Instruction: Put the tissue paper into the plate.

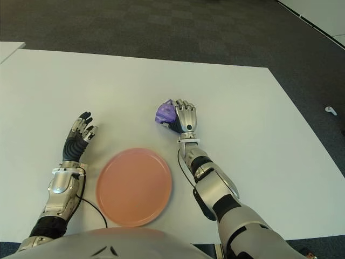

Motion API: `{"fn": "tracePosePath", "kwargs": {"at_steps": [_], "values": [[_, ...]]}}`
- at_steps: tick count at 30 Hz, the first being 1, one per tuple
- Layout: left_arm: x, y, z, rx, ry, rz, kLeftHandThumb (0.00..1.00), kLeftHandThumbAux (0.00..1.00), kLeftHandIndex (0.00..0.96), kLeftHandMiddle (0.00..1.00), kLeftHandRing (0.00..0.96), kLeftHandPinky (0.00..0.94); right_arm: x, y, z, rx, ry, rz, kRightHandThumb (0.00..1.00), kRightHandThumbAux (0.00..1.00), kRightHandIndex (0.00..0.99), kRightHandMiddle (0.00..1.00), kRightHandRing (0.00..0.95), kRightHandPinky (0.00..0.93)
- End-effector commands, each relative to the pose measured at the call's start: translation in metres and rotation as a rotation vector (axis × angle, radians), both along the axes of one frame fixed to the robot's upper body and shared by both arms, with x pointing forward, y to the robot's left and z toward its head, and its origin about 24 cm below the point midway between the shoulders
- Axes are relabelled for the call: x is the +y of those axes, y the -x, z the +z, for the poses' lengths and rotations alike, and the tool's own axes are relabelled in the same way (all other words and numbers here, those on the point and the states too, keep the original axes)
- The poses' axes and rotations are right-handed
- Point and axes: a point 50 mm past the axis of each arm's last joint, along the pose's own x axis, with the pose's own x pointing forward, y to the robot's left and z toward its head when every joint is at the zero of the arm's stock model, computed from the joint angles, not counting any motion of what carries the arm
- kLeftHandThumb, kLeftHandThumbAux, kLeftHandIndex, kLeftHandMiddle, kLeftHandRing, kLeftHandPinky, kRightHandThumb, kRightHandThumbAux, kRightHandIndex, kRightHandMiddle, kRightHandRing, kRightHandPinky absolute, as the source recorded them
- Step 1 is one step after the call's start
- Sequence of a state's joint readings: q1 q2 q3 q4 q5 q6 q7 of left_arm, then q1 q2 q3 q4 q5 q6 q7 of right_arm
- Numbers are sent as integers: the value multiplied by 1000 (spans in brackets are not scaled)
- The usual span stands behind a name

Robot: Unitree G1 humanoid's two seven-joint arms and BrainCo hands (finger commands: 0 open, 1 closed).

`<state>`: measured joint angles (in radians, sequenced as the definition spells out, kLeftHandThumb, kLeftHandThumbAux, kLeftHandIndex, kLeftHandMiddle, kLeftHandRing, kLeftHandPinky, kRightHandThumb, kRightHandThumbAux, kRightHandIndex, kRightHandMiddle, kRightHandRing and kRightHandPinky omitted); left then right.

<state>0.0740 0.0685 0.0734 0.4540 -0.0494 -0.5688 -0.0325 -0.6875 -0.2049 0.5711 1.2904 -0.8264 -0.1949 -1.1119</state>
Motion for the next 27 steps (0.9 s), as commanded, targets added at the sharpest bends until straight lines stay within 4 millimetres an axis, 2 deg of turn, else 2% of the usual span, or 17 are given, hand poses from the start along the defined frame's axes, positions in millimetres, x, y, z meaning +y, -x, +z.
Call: {"fn": "tracePosePath", "kwargs": {"at_steps": [1,4,7,10,14,19,22,24,27], "values": [[4,40,-43,241,8,32,0,563,0,0,0,0,-6,-5,10,-47,-27,13,952,660,378,499,522,793],[5,39,-44,242,10,32,0,567,0,0,0,0,0,-13,28,-142,-55,54,951,661,379,500,522,809],[6,38,-45,242,12,36,0,573,0,0,0,0,12,-22,62,-299,-92,158,951,660,380,502,523,798],[6,38,-45,239,8,40,0,582,0,0,0,0,21,-24,93,-405,-120,261,952,660,380,502,521,789],[5,36,-44,227,2,37,0,592,0,0,0,0,30,-13,136,-504,-156,386,952,660,382,501,518,783],[4,35,-44,223,5,30,0,600,0,0,0,0,37,11,175,-535,-151,482,952,660,384,499,514,770],[3,34,-44,224,7,29,0,602,0,0,0,0,41,18,180,-515,-148,511,952,660,386,497,512,758],[2,33,-45,229,11,29,0,603,0,0,0,0,45,19,173,-482,-159,534,952,660,386,495,511,756],[2,31,-46,234,10,30,0,600,0,0,0,0,56,34,172,-469,-163,595,952,660,388,493,510,754]]}}
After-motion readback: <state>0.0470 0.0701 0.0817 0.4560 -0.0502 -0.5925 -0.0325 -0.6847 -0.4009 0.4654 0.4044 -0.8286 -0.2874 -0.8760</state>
